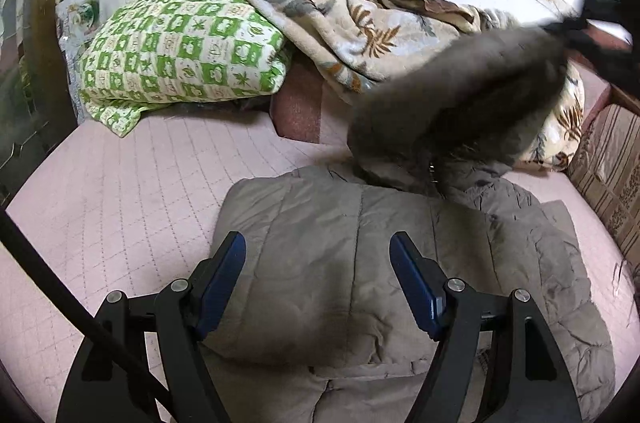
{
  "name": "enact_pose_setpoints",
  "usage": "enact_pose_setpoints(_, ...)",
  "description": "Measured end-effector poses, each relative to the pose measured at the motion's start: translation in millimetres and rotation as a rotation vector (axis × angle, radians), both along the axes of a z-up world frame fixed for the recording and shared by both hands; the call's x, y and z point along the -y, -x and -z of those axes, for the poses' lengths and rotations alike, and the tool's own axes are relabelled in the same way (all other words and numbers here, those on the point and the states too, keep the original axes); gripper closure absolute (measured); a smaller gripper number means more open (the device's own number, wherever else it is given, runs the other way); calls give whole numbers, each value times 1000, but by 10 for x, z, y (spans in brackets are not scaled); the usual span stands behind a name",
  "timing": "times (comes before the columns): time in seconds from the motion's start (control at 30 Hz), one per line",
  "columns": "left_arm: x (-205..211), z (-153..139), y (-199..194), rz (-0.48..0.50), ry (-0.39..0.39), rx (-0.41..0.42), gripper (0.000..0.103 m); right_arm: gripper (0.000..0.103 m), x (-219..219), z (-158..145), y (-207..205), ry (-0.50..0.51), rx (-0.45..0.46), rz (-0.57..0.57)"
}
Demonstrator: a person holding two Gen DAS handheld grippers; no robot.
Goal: Fold large clothes
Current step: 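Fold the hood down onto the jacket body with the right gripper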
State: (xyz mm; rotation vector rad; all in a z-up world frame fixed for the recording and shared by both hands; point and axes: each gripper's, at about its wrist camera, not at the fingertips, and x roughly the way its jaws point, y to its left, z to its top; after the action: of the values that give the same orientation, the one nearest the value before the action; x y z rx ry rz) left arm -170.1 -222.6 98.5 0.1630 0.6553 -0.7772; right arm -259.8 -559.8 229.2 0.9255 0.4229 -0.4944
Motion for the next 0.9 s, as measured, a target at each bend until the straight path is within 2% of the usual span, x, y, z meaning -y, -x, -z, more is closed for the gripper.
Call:
enact_pose_setpoints(0.13, -88, -61, -7, -14, 21, -9, 29, 94, -547, 28, 451, -1, 16, -18)
enact_pose_setpoints(0.27, -134, -97, -3, -24, 30, -1, 29, 94, -1061, 288, 865, -18, 14, -31)
enact_pose_setpoints(0.37, -146, -114, -2, -25, 46, -9, 29, 95, -1351, 625, 1052, -42, -16, -33)
enact_pose_setpoints(0.5, -73, -95, 41, 2, 49, -13, 29, 98, -1646, 1325, 1109, -125, -142, -74)
enact_pose_setpoints(0.57, -15, -67, 88, 29, 45, -13, 29, 99, -1669, 1617, 1071, -164, -193, -107)
enact_pose_setpoints(0.63, 59, -28, 140, 56, 27, -7, 29, 99, -1639, 1796, 1114, -209, -188, -109)
enact_pose_setpoints(0.7, 122, 3, 175, 70, 6, 7, 29, 99, -1619, 1783, 1143, -209, -202, -134)
enact_pose_setpoints(0.77, 143, 10, 175, 74, 12, 3, 29, 98, -1658, 1566, 1189, -128, -210, -159)
enact_pose_setpoints(0.9, 207, 52, 135, 74, 37, -48, 29, 98, -1558, 907, 1057, 160, -202, -176)
